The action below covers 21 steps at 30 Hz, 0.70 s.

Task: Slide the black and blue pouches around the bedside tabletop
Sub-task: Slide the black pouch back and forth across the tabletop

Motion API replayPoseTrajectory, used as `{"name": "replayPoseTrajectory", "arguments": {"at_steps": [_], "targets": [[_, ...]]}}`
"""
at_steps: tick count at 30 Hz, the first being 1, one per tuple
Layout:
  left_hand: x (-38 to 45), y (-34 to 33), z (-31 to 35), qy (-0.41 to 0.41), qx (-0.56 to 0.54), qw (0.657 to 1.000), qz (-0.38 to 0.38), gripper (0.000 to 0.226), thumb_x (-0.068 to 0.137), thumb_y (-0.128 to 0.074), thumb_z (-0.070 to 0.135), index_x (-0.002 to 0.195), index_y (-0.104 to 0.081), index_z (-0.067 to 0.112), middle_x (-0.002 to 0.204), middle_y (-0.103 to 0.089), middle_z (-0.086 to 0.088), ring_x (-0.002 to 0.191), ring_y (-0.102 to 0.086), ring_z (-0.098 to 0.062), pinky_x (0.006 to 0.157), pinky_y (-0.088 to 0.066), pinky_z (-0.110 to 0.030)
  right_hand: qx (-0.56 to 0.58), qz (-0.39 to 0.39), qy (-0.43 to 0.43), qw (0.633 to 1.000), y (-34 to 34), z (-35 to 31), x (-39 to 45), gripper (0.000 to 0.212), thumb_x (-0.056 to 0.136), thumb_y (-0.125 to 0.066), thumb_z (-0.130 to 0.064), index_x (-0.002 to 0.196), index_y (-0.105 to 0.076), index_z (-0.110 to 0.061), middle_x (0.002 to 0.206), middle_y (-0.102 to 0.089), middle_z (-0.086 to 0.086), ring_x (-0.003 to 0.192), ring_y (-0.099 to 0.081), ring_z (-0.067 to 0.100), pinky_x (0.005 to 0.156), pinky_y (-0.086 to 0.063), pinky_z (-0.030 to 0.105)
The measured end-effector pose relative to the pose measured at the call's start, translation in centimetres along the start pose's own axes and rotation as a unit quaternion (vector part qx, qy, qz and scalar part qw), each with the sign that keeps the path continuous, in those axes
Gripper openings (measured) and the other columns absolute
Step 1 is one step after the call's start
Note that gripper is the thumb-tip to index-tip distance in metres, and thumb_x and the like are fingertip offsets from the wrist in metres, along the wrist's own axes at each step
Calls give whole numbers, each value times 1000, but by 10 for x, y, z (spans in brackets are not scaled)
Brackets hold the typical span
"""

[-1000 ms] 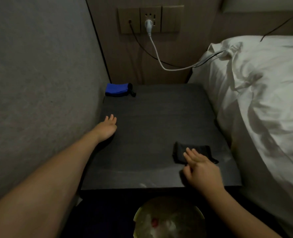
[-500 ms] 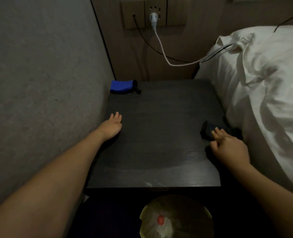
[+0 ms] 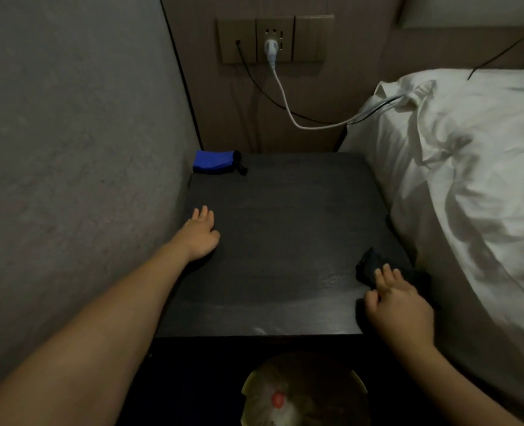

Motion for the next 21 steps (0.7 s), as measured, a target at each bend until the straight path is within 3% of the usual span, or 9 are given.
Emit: {"name": "replayPoseTrajectory", "arguments": {"at_steps": [3, 5, 13, 19, 21], "targets": [[-3, -3, 1, -3, 30, 999, 19, 63, 101, -28, 30, 152, -3, 4, 161, 5, -11, 150, 3, -26, 122, -8, -35, 6, -7, 31, 999, -3, -21, -10, 42, 67, -55, -18, 99, -73, 1, 110, -68, 20, 99, -68, 33, 74, -57, 41], [-8, -5, 1, -7, 41, 999, 25, 63, 102, -26, 33, 152, -5, 3, 161, 2, -12, 150, -1, -26, 122, -10, -35, 12, -8, 57, 998, -4, -43, -22, 42, 59, -56, -21, 90, -76, 0, 100, -72, 18, 89, -71, 32, 67, -58, 40], [-16, -3, -4, -22, 15, 1000, -11, 55, 103, -21, 26, 152, -10, 2, 162, -1, -12, 150, -1, -25, 121, -9, -32, 94, -51, 193, 975, -18, -157, -54, 53, 64, -36, -32, 89, -77, -8, 99, -74, 10, 92, -71, 23, 77, -56, 35], [-14, 10, -6, 20, -29, 999, -35, 49, 104, -10, 14, 151, -6, -1, 161, 2, -17, 150, -2, -29, 121, -9, -33, 106, -95, 265, 954, -28, -234, -68, 57, 60, -34, -34, 88, -78, -10, 99, -74, 8, 93, -71, 22, 78, -56, 32], [-13, 13, -8, 26, -30, 999, -27, 49, 103, -10, 9, 150, -5, -3, 160, 2, -19, 150, -3, -31, 121, -11, -35, 111, -98, 275, 950, -28, -253, -68, 52, 59, -42, -35, 87, -78, -11, 97, -75, 7, 91, -71, 21, 77, -56, 31]]}}
Point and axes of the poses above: each hand's wrist, its own x-axis towards the middle knuckle, its own y-axis out of the back of the hand, z = x × y, the point moved 2 cm from there along x, towards the middle knuckle
